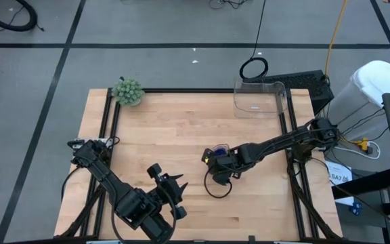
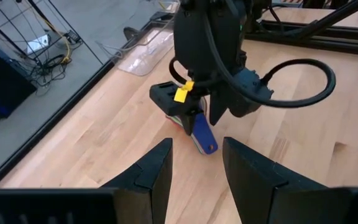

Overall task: Nest measuring cups in basket
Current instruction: Stack the dark blue measuring cup on top of the orange measuring cup

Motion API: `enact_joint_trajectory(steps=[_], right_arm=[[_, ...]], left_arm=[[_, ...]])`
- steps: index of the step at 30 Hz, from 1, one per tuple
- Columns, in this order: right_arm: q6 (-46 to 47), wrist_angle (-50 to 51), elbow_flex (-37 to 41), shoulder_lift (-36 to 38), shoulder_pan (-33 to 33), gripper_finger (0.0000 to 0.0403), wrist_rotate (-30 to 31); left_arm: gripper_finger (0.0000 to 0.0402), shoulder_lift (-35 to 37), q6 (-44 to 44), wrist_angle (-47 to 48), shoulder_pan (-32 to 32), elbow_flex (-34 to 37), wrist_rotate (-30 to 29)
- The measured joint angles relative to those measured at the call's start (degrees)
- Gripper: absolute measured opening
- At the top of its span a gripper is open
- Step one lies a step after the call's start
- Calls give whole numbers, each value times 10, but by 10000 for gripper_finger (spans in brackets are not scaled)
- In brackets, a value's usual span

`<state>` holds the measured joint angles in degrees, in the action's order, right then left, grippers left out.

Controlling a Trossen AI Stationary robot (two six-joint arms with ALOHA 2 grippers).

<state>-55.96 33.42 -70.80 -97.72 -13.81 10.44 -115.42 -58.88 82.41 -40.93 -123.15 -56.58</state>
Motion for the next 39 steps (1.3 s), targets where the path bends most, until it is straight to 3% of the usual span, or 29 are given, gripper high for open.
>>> enact_joint_trajectory(steps=[13, 21, 39], right_arm=[[35, 37, 0, 38, 42, 259, 31], [61, 79, 1, 52, 67, 226, 29], [60, 43, 49, 52, 105, 210, 27]], left_arm=[[145, 0, -1, 0, -1, 0, 0], [145, 0, 2, 0, -1, 0, 0], [145, 0, -12, 0, -4, 0, 0]])
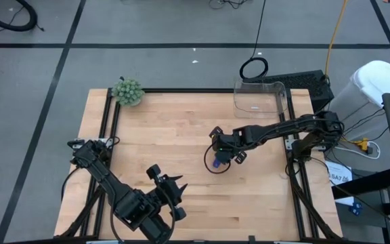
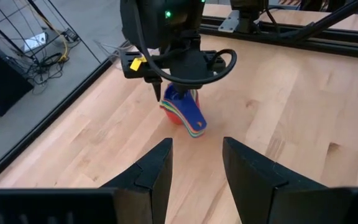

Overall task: Nest measuring cups in basket
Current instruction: Stack the dark blue measuring cup on top of the orange measuring cup, then put the stack of measuring cups into the transparent bin

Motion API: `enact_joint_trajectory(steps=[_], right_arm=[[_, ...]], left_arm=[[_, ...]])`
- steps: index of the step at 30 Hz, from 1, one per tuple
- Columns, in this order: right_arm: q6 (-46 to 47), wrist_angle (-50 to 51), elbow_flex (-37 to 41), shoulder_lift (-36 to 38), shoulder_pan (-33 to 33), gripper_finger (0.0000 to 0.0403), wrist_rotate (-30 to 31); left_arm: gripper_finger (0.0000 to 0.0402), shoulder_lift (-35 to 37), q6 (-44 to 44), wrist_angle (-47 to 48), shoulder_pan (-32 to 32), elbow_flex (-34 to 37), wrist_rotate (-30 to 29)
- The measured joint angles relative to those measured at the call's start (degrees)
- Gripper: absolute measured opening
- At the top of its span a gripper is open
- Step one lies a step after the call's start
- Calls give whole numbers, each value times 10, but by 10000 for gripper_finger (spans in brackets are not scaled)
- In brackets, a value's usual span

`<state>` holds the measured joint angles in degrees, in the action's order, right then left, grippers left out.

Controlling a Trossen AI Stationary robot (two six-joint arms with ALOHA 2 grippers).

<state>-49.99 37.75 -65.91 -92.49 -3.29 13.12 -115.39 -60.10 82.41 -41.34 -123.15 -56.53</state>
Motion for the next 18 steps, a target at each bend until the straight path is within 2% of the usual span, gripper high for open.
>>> enact_joint_trajectory(steps=[5, 11, 14, 18], right_arm=[[-12, -6, 0, 3, 0, 210, 4], [-17, -13, 0, 42, -9, 210, 9], [5, 6, -13, 57, -29, 210, 16], [60, 64, -41, 49, -63, 210, -13]], left_arm=[[145, 0, 1, 0, 0, 0, 0], [145, 0, -1, 0, 0, 0, 0], [145, 0, -1, 0, 1, 0, 0], [145, 0, 2, 0, 7, 0, 0]])
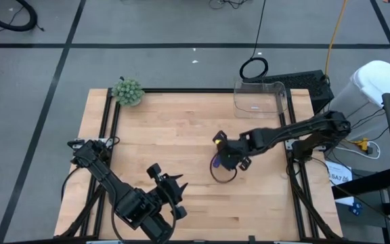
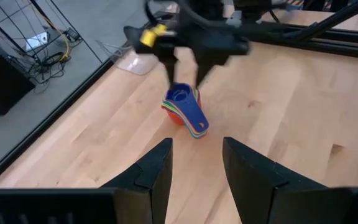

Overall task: Nest measuring cups in basket
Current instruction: Put the stack of measuring cups into the transparent bin

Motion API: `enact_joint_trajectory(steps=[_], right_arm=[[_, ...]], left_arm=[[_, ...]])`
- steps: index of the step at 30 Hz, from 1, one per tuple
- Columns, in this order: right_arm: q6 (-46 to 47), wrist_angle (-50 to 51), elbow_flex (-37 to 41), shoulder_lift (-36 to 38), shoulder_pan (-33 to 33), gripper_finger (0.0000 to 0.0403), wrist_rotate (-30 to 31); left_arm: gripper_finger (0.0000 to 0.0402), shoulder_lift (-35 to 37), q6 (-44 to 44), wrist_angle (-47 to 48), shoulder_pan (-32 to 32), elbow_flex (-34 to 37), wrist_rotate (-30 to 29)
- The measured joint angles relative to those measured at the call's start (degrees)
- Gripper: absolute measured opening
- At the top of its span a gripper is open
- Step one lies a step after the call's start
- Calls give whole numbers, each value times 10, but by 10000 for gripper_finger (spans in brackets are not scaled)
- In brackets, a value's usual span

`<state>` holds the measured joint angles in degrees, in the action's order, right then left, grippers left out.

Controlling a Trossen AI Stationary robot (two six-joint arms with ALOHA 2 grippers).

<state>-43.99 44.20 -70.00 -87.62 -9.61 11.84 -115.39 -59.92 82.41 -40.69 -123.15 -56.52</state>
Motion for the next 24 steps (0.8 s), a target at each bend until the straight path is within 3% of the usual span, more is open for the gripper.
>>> enact_joint_trajectory(steps=[6, 13, 24], right_arm=[[61, 67, -62, -66, -30, 210, -11], [71, 106, -132, -146, -27, 210, -15], [73, 121, -137, -174, -24, 210, -15]], left_arm=[[145, 0, 8, 0, 7, 0, 0], [145, 0, 12, 0, 3, 0, 5], [145, 0, 12, 0, -14, 0, 10]])
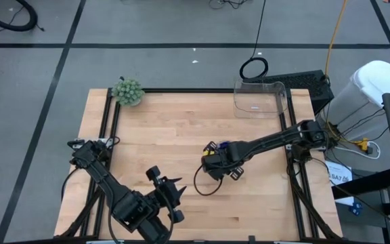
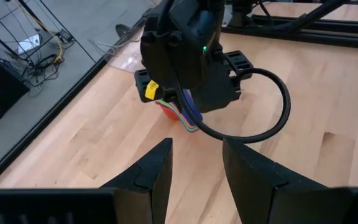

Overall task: Nest measuring cups in basket
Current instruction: Put the stack of measuring cups into the transparent bin

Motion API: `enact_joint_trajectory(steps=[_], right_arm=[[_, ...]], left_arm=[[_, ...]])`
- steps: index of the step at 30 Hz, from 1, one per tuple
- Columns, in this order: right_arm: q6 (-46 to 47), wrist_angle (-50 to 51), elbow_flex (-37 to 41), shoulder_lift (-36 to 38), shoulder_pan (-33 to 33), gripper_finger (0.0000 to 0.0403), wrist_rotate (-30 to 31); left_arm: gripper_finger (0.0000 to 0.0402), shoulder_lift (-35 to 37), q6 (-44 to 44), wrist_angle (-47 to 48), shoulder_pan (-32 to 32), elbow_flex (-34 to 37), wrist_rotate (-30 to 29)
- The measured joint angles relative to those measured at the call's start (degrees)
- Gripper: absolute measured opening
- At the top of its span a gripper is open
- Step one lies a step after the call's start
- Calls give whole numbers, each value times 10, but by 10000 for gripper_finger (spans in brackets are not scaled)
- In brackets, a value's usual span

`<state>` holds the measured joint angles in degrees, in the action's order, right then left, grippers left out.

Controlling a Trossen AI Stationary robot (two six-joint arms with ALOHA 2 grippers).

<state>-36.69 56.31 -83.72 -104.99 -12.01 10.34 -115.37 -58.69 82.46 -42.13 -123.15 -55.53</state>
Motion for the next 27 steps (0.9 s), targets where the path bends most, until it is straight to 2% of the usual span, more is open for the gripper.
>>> enact_joint_trajectory(steps=[12, 27], right_arm=[[9, 1, 1, 0, 25, 210, -4], [8, -38, 40, 0, 27, 210, -16]], left_arm=[[145, 0, -3, 0, 0, 0, 0], [145, 0, -1, 0, 0, 0, 0]])
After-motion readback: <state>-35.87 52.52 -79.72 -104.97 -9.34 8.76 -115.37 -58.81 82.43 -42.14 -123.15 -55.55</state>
